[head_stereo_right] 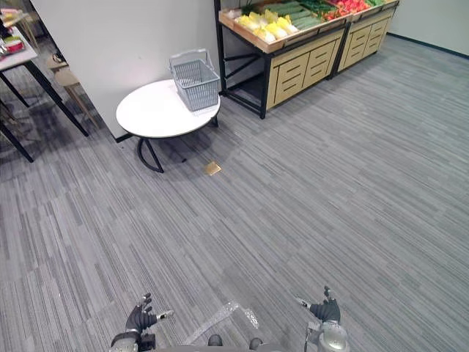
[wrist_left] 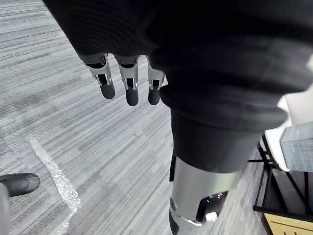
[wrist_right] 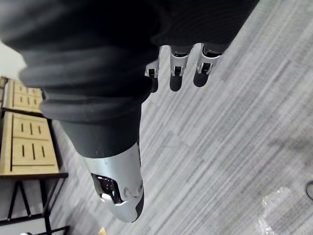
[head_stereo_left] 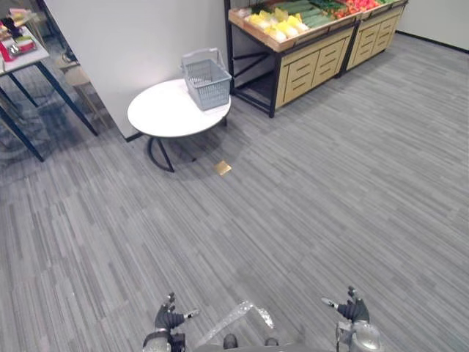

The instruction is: Pick vegetable in the basket

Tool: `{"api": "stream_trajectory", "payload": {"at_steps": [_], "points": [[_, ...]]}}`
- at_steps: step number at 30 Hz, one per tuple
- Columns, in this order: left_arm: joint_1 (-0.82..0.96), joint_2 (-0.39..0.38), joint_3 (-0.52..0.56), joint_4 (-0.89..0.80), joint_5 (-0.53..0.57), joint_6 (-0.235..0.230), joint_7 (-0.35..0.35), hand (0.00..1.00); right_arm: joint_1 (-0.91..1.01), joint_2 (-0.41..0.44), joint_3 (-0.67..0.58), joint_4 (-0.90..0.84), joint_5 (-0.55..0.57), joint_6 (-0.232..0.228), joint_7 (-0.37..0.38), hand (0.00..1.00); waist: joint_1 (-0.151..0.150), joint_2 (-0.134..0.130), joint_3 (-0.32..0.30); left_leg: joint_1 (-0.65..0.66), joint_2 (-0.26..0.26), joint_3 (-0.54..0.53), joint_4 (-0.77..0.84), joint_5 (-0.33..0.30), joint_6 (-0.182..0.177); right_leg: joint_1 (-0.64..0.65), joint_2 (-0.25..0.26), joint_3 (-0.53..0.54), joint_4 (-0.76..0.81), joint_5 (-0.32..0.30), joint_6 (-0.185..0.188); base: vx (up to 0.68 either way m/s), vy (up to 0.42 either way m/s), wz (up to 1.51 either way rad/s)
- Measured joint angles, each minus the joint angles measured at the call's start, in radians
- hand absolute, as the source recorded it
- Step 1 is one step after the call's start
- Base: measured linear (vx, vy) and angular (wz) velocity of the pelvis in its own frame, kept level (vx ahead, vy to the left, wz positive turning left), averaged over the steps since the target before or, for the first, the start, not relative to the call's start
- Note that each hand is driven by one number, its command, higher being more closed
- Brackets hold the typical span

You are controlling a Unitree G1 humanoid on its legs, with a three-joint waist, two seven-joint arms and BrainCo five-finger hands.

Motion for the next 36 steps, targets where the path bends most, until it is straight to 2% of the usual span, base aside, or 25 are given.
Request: {"api": "stream_trajectory", "payload": {"at_steps": [2,4,8,12,19,21,26,27,29,30,32,33,34,36], "points": [[-0.015,0.013,0.015,-0.008,0.005,-0.009,-0.001,0.0,-0.024,-0.003,0.002,-0.01,-0.073,0.0,0.003,0.0,0.001,-0.014,0.016,0.006,-0.001,-0.003,0.0,-0.003,0.004,0.015,0.0,0.001,-0.01,0.0,0.0,0.18,-0.02,-0.03],[-0.006,0.015,0.016,-0.029,0.024,-0.011,-0.001,0.0,-0.024,-0.021,0.004,-0.043,-0.1,-0.002,0.012,0.0,0.001,-0.005,0.022,0.035,-0.001,-0.003,0.002,-0.013,0.019,0.042,0.0,0.005,-0.011,0.0,0.001,0.15,-0.001,-0.06],[-0.01,0.014,0.037,-0.063,0.025,-0.022,-0.002,0.0,-0.032,-0.046,0.012,-0.067,-0.1,-0.002,0.024,0.0,0.001,0.01,0.029,0.05,-0.001,-0.005,0.003,-0.024,0.017,0.057,-0.001,0.008,-0.011,0.001,0.001,0.06,0.006,-0.01],[-0.009,0.015,0.053,-0.064,0.025,-0.022,-0.001,0.0,-0.032,-0.05,0.012,-0.067,-0.099,0.0,0.024,0.0,0.001,0.01,0.029,0.048,-0.001,-0.008,0.008,-0.032,0.009,0.058,-0.002,0.008,-0.014,0.0,0.001,0.0,0.0,0.0],[-0.003,0.011,0.066,-0.064,0.024,-0.02,0.001,0.0,-0.032,-0.063,0.011,-0.068,-0.088,0.001,0.023,0.0,0.0,0.019,0.033,0.015,-0.009,-0.005,0.043,-0.052,0.016,0.039,-0.012,0.007,-0.023,-0.01,0.012,-0.08,-0.007,-0.01],[0.0,0.0,0.097,-0.065,0.021,-0.02,0.004,0.0,-0.032,-0.071,0.01,-0.068,-0.083,0.002,0.023,0.0,-0.001,0.023,0.036,-0.021,-0.008,-0.005,0.082,-0.072,0.017,0.019,-0.013,0.003,-0.02,-0.019,0.024,-0.11,0.01,0.03],[0.044,-0.006,0.133,-0.126,0.004,-0.019,0.021,0.0,-0.048,-0.074,0.004,-0.078,-0.074,0.003,0.02,0.0,0.007,0.039,0.039,-0.136,0.023,0.012,0.262,-0.188,0.023,-0.022,0.001,0.0,-0.006,-0.043,0.039,-0.01,0.039,-0.11],[0.054,-0.006,0.135,-0.156,-0.007,-0.02,0.024,0.0,-0.059,-0.074,0.003,-0.078,-0.067,0.003,0.018,0.0,0.015,0.046,0.037,-0.164,0.031,0.02,0.306,-0.221,0.032,-0.058,0.001,0.001,0.051,-0.081,0.059,0.11,0.096,-0.29],[0.051,-0.005,0.135,-0.186,-0.018,-0.02,0.024,0.0,-0.065,-0.073,0.007,-0.079,-0.062,0.003,0.017,0.0,0.027,0.042,0.041,-0.193,0.032,0.032,0.361,-0.265,0.044,-0.125,-0.011,0.001,0.178,-0.141,0.079,0.11,0.083,-0.22],[0.051,-0.004,0.135,-0.201,-0.024,-0.021,0.025,0.0,-0.064,-0.071,0.016,-0.08,-0.056,0.004,0.018,0.0,0.031,0.042,0.042,-0.198,0.024,0.036,0.392,-0.296,0.049,-0.16,-0.029,-0.001,0.292,-0.185,0.096,0.17,0.089,-0.13],[0.046,-0.003,0.127,-0.202,-0.024,-0.021,0.032,0.0,-0.071,-0.064,0.027,-0.094,-0.056,0.016,0.018,0.0,0.028,0.036,0.056,-0.186,0.021,0.025,0.429,-0.344,0.077,-0.276,-0.042,-0.008,0.565,-0.19,0.11,0.3,0.136,0.01],[0.037,0.002,0.125,-0.201,-0.024,-0.021,0.043,0.0,-0.066,-0.051,0.028,-0.125,-0.055,0.022,0.018,0.0,0.018,0.026,0.08,-0.143,0.018,0.014,0.441,-0.377,0.09,-0.329,-0.045,-0.021,0.714,-0.219,0.118,0.33,0.096,0.2],[0.039,0.007,0.123,-0.201,-0.025,-0.02,0.046,0.0,-0.064,-0.045,0.03,-0.148,-0.055,0.024,0.017,0.0,0.007,0.029,0.094,-0.096,0.019,0.003,0.436,-0.402,0.087,-0.363,-0.045,-0.039,0.755,-0.247,0.098,0.4,0.068,0.23],[0.028,0.01,0.122,-0.201,-0.025,-0.02,0.049,0.0,-0.065,-0.046,0.032,-0.193,-0.055,0.022,0.013,0.0,-0.002,0.018,0.094,-0.035,0.022,-0.013,0.404,-0.419,0.072,-0.426,-0.048,-0.077,0.708,-0.255,0.092,0.54,0.06,0.29]]}}
